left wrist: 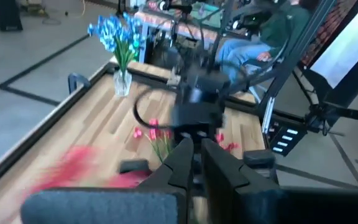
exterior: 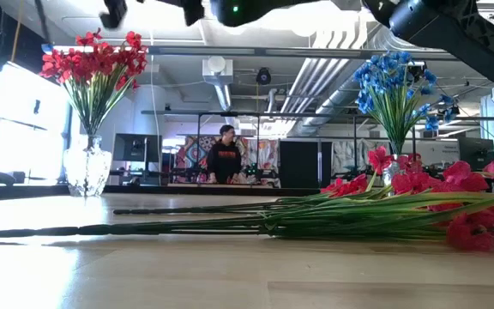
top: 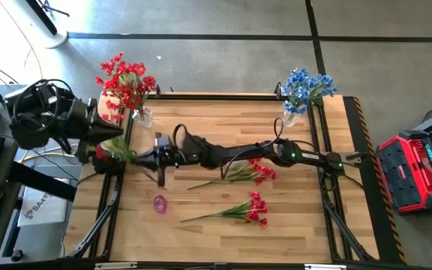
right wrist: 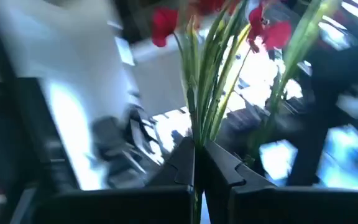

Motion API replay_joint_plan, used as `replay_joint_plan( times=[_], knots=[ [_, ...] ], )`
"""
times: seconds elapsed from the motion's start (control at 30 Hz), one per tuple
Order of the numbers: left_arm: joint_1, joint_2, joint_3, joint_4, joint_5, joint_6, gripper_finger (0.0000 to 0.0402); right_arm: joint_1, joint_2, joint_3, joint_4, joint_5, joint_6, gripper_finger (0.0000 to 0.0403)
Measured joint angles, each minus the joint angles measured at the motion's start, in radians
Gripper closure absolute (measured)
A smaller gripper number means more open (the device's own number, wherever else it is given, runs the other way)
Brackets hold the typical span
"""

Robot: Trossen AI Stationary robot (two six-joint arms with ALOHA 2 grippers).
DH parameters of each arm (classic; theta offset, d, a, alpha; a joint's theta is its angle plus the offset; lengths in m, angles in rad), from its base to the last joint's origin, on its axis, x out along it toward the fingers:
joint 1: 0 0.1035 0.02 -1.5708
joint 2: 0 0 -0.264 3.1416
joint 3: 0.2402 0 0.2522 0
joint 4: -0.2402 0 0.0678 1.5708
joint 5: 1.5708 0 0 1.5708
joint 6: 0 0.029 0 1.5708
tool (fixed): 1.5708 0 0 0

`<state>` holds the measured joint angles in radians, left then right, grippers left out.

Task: Sort flowers into vase by color
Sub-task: Put the top red flower into the violet transparent vase

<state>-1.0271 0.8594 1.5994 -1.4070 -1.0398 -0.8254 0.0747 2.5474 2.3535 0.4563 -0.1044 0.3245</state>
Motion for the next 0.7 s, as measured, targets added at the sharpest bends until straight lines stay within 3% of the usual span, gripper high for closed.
replay_joint_plan(
  times=[0.17, 0.33, 0.5, 0.7],
  knots=[
    [0.000, 0.002, 0.047, 0.000, -0.003, 0.065, 0.0387, 0.006, 0.069, 0.000, 0.226, -0.133, 0.041, 0.0403],
    [0.000, 0.002, 0.060, 0.018, -0.001, 0.097, 0.0387, 0.016, 0.155, -0.002, 0.379, -0.143, 0.093, 0.0403],
    [0.000, 0.002, 0.060, 0.021, 0.004, 0.094, 0.0387, 0.019, 0.172, 0.000, 0.407, -0.206, 0.023, 0.0403],
    [0.000, 0.002, 0.060, 0.021, 0.005, 0.068, 0.0387, 0.017, 0.176, 0.000, 0.402, -0.211, -0.108, 0.0403]
  ],
)
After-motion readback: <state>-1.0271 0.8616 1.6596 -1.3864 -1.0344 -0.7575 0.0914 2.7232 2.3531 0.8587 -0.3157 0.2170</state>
